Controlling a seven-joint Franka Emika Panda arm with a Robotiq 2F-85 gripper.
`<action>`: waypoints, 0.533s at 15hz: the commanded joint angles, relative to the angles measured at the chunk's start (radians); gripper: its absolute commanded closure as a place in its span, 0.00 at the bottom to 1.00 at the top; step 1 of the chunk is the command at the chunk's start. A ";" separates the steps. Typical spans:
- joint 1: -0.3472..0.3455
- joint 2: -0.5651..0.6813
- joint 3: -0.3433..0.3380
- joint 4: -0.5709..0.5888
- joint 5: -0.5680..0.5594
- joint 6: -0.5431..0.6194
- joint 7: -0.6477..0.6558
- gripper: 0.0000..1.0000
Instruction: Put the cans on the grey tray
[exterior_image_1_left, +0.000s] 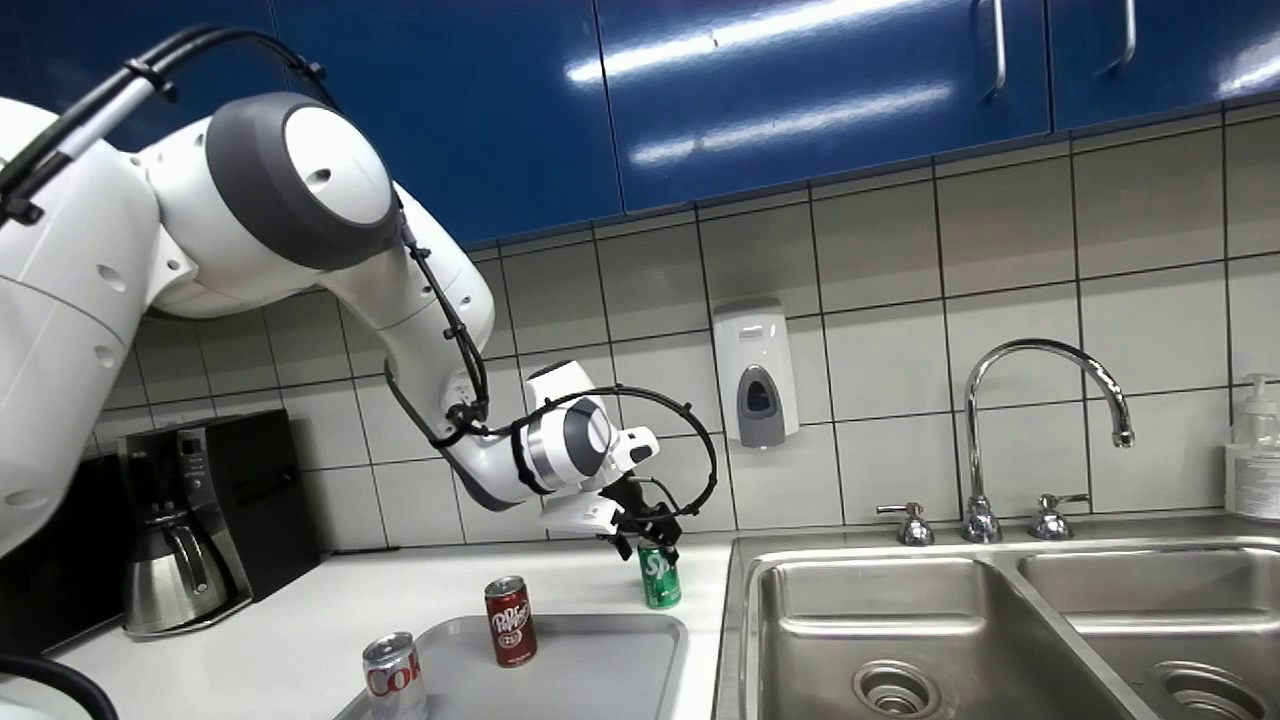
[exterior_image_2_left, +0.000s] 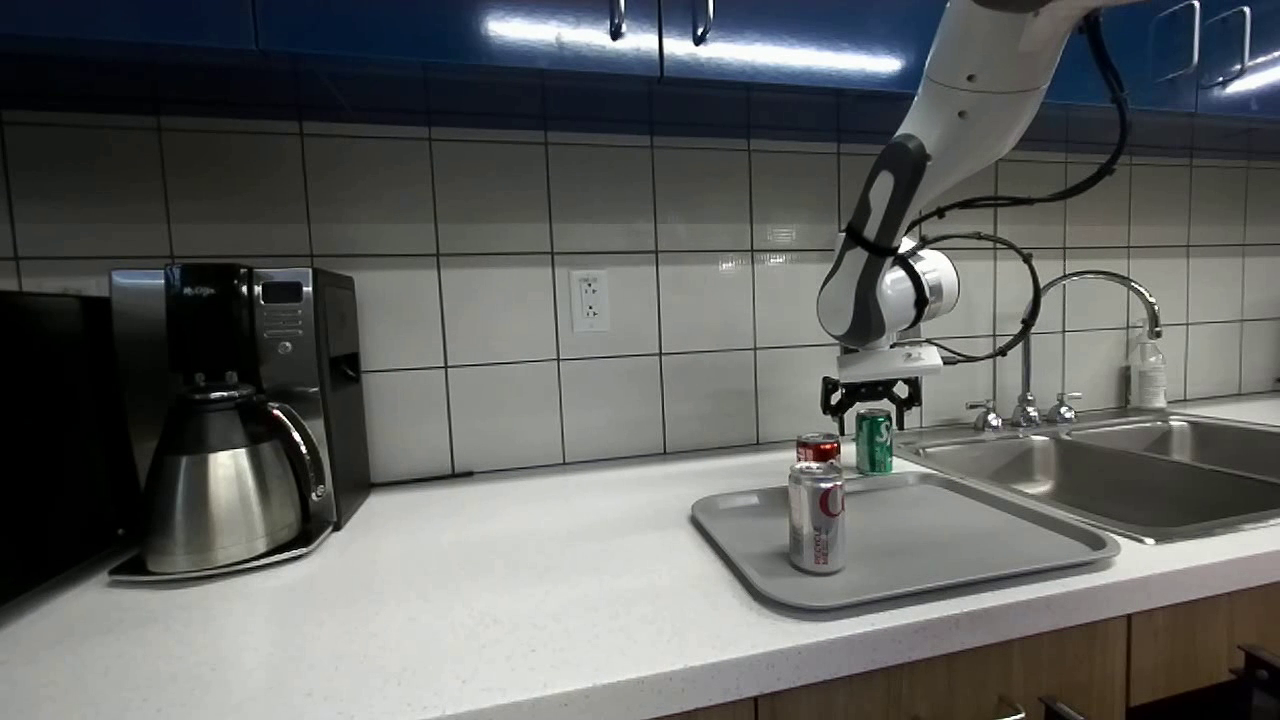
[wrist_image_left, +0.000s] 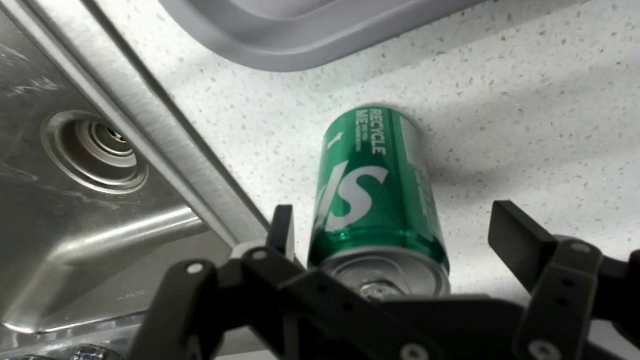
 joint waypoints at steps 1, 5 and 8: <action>-0.021 0.026 0.007 0.040 0.033 0.005 -0.052 0.00; -0.028 0.039 0.009 0.051 0.042 0.006 -0.065 0.00; -0.032 0.046 0.011 0.058 0.045 0.010 -0.071 0.25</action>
